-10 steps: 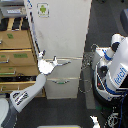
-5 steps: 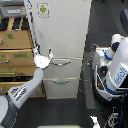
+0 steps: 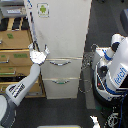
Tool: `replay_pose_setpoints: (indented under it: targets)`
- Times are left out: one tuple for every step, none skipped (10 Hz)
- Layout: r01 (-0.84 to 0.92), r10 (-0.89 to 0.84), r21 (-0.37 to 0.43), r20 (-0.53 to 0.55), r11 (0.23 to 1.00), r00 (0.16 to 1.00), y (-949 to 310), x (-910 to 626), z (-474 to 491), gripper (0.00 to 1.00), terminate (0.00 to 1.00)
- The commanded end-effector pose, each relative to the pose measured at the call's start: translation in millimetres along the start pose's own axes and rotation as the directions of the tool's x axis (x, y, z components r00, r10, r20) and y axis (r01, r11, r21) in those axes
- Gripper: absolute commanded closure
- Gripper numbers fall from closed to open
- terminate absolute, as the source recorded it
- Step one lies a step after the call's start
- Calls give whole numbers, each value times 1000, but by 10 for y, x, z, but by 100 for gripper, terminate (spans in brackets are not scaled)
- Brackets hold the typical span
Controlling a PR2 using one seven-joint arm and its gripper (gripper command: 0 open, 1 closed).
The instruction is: Opening the fridge
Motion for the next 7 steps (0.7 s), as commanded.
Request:
replay_pose_setpoints:
  targets:
    - [6,-16,-100,-94,995,995,349,307,-351,0,0]
    - [11,-29,-128,-134,992,991,323,383,-383,0,0]
    - [18,-35,-121,-142,993,989,308,402,-386,0,0]
    - [19,-36,-120,-147,993,989,294,440,-376,0,0]
    - [12,-32,-131,-153,991,988,294,473,-377,0,0]
    - [2,-23,-136,-153,991,988,323,544,-381,0,0]
    - [5,-25,-133,-149,991,988,334,567,-380,0,0]
